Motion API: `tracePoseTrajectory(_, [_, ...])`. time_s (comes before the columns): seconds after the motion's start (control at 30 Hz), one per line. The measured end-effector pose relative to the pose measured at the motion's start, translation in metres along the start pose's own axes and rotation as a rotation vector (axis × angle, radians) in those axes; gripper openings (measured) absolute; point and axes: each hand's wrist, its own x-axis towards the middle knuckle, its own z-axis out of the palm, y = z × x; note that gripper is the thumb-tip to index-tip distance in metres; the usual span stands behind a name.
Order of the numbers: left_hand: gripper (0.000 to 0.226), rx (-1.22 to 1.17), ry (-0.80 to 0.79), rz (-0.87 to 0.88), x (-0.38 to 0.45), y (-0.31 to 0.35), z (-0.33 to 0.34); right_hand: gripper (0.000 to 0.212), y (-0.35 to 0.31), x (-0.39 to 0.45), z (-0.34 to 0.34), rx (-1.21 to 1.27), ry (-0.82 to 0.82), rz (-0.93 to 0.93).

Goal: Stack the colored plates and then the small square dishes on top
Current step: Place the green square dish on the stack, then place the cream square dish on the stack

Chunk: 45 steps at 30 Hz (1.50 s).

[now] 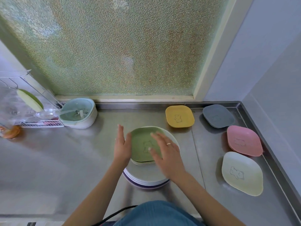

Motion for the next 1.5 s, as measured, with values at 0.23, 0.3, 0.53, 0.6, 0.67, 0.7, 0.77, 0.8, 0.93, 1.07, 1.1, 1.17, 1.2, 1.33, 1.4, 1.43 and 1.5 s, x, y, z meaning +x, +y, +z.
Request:
tracePoseTrajectory(0.23, [0.064,0.347,-0.133,0.185,0.004,-0.02,0.006,0.043,0.028,0.012,0.001,-0.114,-0.134,0.155])
tracePoseTrajectory(0.3, [0.068,0.34,-0.132,0.163,0.005,-0.019,0.004,0.042,0.027,0.012,0.002,-0.122,-0.115,0.187])
tracePoseTrajectory(0.53, [0.07,0.315,-0.134,0.154,0.002,-0.023,0.003,0.054,0.052,-0.001,-0.013,-0.002,0.11,0.244])
tracePoseTrajectory(0.6, [0.072,0.269,-0.131,0.128,0.002,-0.024,0.003,0.051,0.078,-0.021,-0.024,-0.073,0.285,0.481])
tracePoseTrajectory(0.67, [0.073,0.245,-0.117,0.105,0.003,-0.024,0.004,0.048,0.106,-0.047,-0.033,-0.16,0.367,0.723])
tracePoseTrajectory(0.7, [0.074,0.241,-0.115,0.098,0.004,-0.024,0.004,0.047,0.116,-0.06,-0.035,-0.201,0.366,0.82])
tracePoseTrajectory(0.77, [0.075,0.225,-0.122,0.08,0.005,-0.023,0.005,0.042,0.131,-0.081,-0.032,-0.285,0.306,0.931])
tracePoseTrajectory(0.8, [0.075,0.216,-0.123,0.073,0.005,-0.023,0.005,0.041,0.134,-0.089,-0.029,-0.33,0.268,0.944])
tracePoseTrajectory(0.93, [0.073,0.206,-0.116,0.072,0.002,-0.022,0.005,0.048,0.142,-0.107,-0.017,-0.378,0.258,0.895])
tracePoseTrajectory(1.07, [0.073,0.214,-0.11,0.07,0.002,-0.021,0.005,0.039,0.134,-0.102,-0.008,-0.324,0.33,0.856])
tracePoseTrajectory(1.1, [0.073,0.222,-0.114,0.073,0.001,-0.021,0.005,0.036,0.129,-0.099,-0.007,-0.317,0.352,0.813])
tracePoseTrajectory(1.17, [0.072,0.234,-0.12,0.082,0.0,-0.02,0.005,0.032,0.112,-0.088,-0.008,-0.221,0.438,0.711])
tracePoseTrajectory(1.2, [0.072,0.234,-0.12,0.083,0.0,-0.021,0.005,0.032,0.101,-0.08,-0.011,-0.146,0.487,0.645])
tracePoseTrajectory(1.33, [0.071,0.207,-0.114,0.075,0.0,-0.02,0.005,0.035,0.048,-0.04,-0.029,0.049,0.541,0.317])
tracePoseTrajectory(1.4, [0.071,0.198,-0.104,0.072,-0.001,-0.02,0.005,0.034,0.016,-0.021,-0.039,0.084,0.507,0.153])
tracePoseTrajectory(1.43, [0.069,0.195,-0.104,0.067,-0.002,-0.019,0.006,0.035,0.002,-0.013,-0.04,0.093,0.472,0.067])
tracePoseTrajectory(1.5, [0.057,0.095,-0.109,0.022,0.0,-0.017,0.006,0.04,-0.024,-0.004,-0.038,0.041,0.356,-0.093])
